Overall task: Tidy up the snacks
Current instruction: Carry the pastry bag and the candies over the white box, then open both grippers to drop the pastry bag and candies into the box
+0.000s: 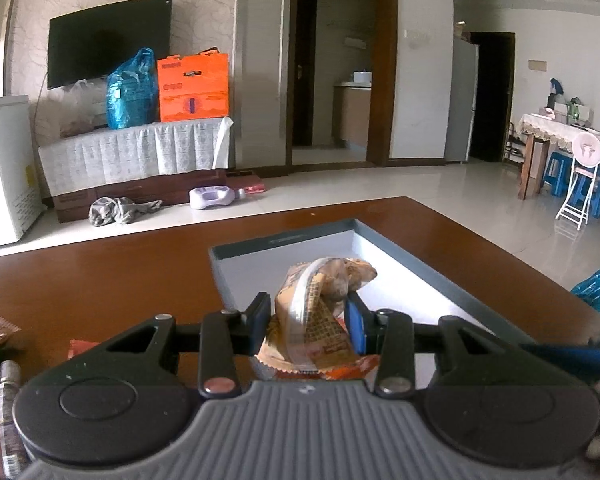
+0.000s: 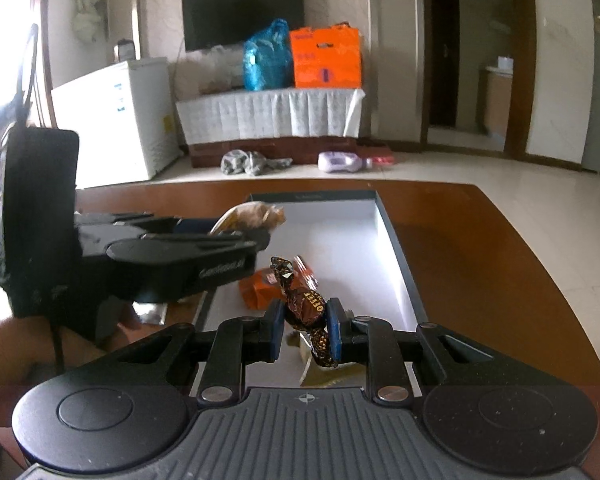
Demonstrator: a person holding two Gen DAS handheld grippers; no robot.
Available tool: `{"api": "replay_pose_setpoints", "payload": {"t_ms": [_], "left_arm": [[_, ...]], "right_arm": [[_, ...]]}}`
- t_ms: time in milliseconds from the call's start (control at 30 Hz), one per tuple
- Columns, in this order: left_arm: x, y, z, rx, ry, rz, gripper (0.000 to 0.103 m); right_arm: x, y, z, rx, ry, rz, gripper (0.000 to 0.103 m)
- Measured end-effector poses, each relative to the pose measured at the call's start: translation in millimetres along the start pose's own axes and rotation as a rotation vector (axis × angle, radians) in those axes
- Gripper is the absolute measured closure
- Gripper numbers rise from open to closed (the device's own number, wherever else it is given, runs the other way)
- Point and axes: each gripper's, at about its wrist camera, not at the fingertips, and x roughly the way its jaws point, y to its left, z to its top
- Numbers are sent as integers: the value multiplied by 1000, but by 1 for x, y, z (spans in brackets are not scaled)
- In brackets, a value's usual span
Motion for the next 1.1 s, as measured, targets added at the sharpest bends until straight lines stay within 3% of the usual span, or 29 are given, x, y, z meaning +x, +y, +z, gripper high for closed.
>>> {"api": "replay_pose_setpoints", "payload": {"t_ms": [500,667,967,1033,1100], "left_arm": [[54,-26,0,82,46,-26,63],[54,-24,0,65,48,-4,56],[44,-21,2,58,21,-8,32],[41,-21,1,61,14,-3,29],[39,-21,1,67,7,-5,26]], "right_arm": [[24,5,-11,-11,69,0,79],[23,7,-9,-14,64,-8,78],[25,5,-7,-19,61,-23,77],[24,6,-7,-20,54,-29,71],[24,7,-6,-23,47,-35,54]]}}
